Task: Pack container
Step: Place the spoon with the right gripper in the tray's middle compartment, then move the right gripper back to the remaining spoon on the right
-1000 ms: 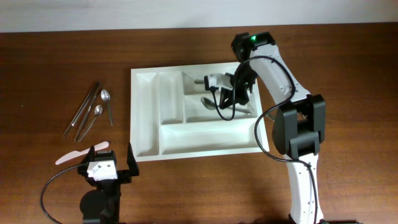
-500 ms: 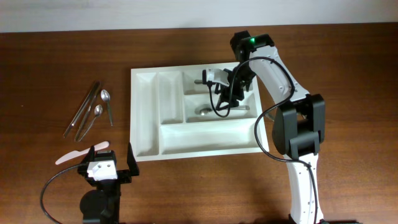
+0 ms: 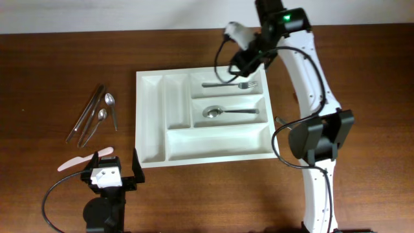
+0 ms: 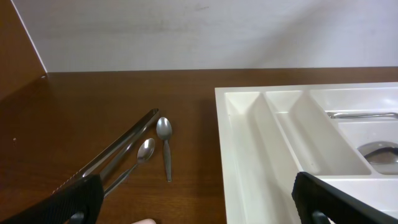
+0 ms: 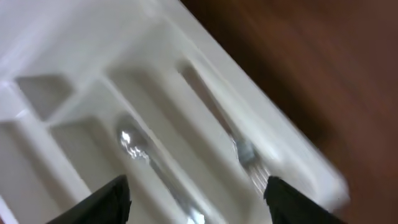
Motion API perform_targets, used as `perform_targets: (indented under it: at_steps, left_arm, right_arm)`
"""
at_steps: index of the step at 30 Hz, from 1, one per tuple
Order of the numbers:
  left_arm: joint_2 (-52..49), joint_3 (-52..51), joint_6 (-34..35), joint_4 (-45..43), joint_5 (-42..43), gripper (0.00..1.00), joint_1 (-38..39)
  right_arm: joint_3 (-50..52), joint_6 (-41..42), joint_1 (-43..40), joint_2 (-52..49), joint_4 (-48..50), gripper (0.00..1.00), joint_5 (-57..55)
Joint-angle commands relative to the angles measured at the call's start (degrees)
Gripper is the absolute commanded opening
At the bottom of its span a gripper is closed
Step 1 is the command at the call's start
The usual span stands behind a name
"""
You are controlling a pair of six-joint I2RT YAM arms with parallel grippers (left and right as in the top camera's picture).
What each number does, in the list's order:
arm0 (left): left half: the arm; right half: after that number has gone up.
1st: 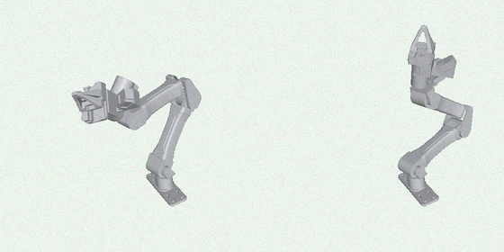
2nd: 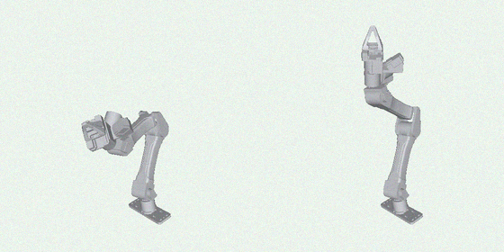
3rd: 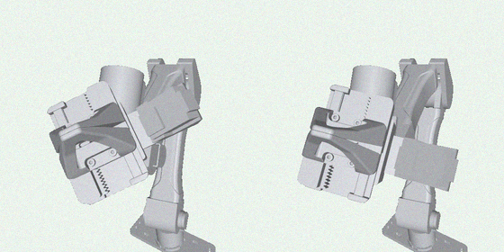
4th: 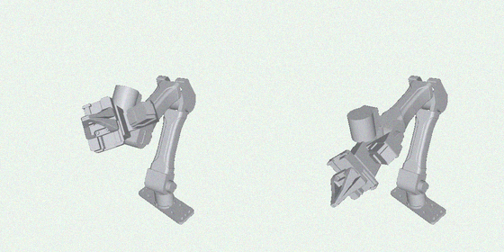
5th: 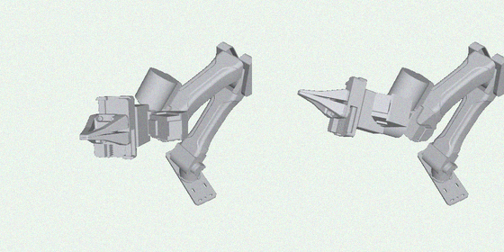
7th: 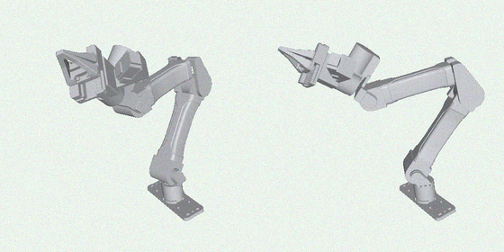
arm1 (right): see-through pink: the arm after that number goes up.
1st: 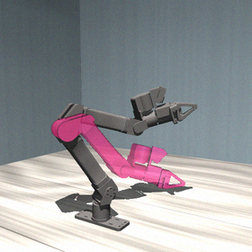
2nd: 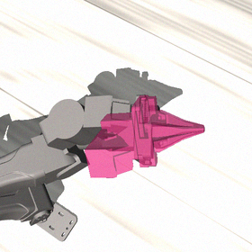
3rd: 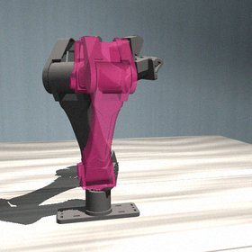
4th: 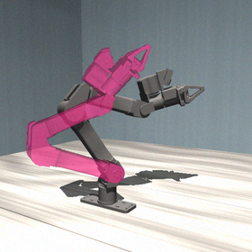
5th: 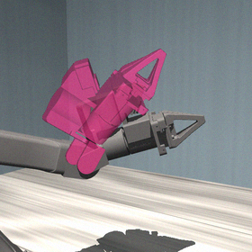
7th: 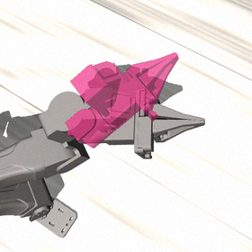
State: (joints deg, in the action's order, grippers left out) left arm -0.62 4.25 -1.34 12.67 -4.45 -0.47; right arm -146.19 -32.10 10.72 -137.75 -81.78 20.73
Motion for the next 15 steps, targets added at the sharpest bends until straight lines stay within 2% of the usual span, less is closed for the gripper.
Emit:
perform_targets:
  at_steps: [1, 4, 9, 15]
  left_arm:
    - [0.3, -0.5, -0.9, -0.2, 0.8, 0.99, -0.3]
    - [0.3, -0.5, -0.9, -0.2, 0.8, 0.99, -0.3]
    - [0.3, -0.5, -0.9, -0.2, 0.8, 0.99, -0.3]
    - [0.3, -0.5, -0.9, -0.2, 0.8, 0.99, -0.3]
  right_arm:
    - [0.7, 13.9, -4.3, 0.7, -2.9, 0.64, -12.1]
    - [2.4, 14.3, -8.1, 0.7, -6.0, 0.55, -12.4]
    - [4.1, 14.4, -14.3, 0.7, -9.3, 0.6, -12.4]
    - [9.7, 11.4, -18.5, 0.7, -10.6, 0.6, -12.2]
